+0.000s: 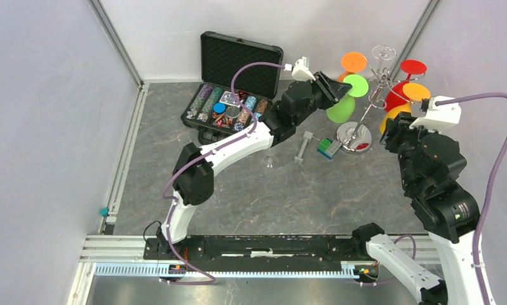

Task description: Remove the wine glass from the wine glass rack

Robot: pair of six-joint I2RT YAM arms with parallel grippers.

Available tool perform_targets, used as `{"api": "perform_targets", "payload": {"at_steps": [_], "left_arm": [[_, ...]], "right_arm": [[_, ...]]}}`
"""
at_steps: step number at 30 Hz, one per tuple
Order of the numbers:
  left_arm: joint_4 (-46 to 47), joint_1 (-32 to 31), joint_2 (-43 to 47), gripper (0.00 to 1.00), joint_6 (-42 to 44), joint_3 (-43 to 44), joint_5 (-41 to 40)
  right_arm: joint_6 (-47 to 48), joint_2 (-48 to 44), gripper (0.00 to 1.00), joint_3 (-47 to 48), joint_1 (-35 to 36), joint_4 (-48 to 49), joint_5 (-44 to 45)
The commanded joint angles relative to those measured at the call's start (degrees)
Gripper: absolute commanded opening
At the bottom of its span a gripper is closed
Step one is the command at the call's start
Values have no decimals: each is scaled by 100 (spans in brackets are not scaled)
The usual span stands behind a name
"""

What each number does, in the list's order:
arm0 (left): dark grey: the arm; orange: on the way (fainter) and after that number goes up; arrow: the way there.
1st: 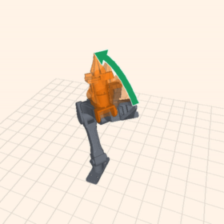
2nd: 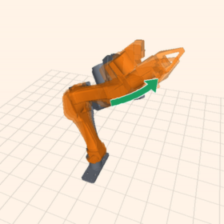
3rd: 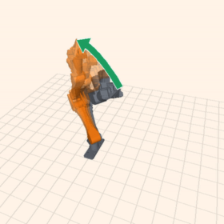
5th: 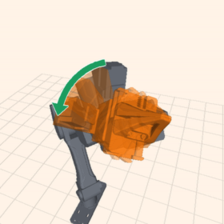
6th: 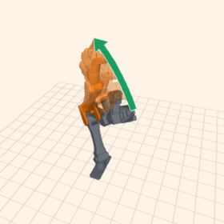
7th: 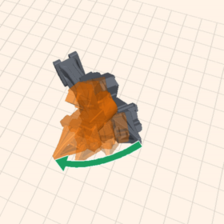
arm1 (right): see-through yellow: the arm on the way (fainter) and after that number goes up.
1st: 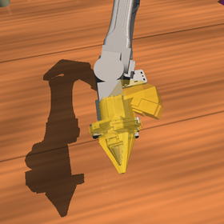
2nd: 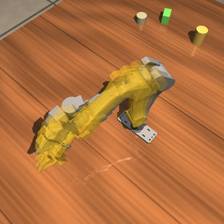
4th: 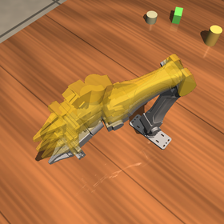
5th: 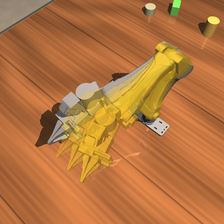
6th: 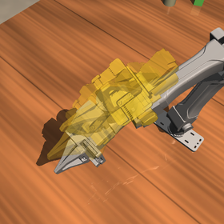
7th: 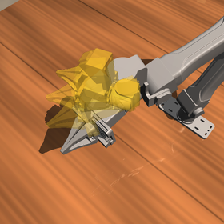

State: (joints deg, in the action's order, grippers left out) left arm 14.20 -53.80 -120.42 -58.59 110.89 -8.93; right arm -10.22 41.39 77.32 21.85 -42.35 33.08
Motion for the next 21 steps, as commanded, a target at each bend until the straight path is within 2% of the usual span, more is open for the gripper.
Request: {"api": "perform_targets", "payload": {"at_steps": [1, 3, 7, 10, 14, 21], "left_arm": [[-18, -7, -116, 39, -281, 494, -19], [-65, -8, -148, 36, -334, 556, 13], [-92, -1, -124, 23, -377, 569, 87], [-237, 6, -149, 19, -347, 696, 126], [-343, 13, -139, 6, -373, 743, 165], [-519, 2, 48, 3, -149, 684, 74]], "right_arm": [[12, -94, 49, -80, -12, 104, 105], [9, -117, 49, -94, -15, 137, 125], [-2, -189, 47, -138, -14, 205, 157], [-15, -232, 46, -156, -14, 227, 174], [-22, -260, 45, -182, -9, 236, 205], [-26, -266, 44, -208, -21, 279, 199]]}}
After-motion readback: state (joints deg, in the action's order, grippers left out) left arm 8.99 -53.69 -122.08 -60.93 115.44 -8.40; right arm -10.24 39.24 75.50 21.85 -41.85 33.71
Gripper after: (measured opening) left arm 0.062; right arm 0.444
